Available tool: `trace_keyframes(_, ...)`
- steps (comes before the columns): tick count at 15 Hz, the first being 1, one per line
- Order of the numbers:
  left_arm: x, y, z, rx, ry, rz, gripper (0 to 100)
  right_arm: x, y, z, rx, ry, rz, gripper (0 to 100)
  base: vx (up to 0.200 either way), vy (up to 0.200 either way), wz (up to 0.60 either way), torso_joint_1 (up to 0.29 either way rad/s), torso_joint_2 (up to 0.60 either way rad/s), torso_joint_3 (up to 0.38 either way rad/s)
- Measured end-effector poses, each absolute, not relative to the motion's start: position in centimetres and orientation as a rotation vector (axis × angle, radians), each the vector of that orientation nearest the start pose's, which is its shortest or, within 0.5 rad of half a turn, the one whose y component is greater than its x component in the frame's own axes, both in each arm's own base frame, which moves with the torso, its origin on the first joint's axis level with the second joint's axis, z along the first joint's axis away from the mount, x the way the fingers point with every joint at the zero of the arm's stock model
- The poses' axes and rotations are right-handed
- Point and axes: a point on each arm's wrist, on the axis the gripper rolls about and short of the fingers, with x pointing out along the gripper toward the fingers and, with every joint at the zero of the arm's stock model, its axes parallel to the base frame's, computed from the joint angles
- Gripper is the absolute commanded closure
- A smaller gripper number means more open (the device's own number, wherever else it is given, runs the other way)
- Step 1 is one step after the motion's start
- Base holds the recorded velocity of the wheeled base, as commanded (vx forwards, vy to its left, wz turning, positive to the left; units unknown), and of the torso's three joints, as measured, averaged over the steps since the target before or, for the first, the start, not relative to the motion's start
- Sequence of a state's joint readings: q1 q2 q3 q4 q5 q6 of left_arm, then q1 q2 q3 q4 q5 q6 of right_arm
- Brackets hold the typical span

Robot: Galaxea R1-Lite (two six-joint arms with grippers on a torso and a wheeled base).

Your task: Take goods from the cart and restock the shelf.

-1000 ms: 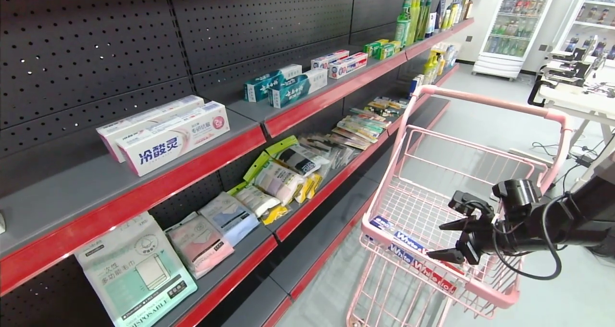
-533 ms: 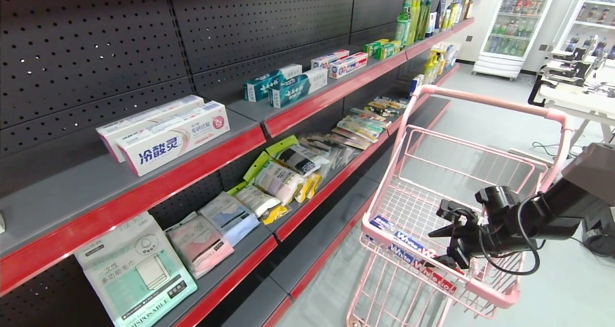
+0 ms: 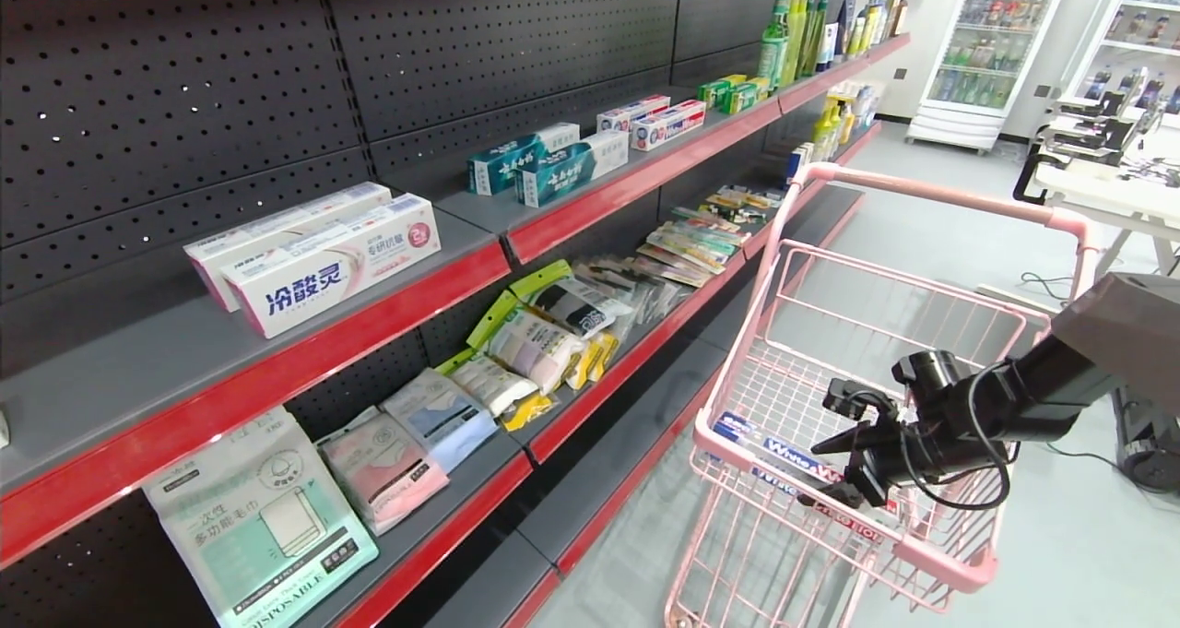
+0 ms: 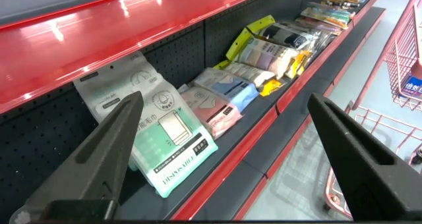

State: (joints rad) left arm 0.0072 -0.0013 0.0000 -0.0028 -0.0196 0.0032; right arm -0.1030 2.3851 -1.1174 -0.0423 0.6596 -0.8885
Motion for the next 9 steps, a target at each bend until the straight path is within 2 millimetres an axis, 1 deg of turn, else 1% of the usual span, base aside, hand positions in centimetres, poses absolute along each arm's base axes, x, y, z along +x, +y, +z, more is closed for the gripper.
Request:
trace_keyframes(4,-2.3,-0.1,7.6,0.003,-0.004,-0.013,0,38.1,-1.9,-4.1,-0.341,0.865,0.91,0,0.0,0.0,0.0,0.0,0.0,0.0)
trace_keyframes(9,-2.3,-0.1,7.6,0.003,-0.004,-0.012,0,38.7,-2.0,-4.6,-0.356,0.869,0.898,0,0.0,0.0,0.0,0.0,0.0,0.0)
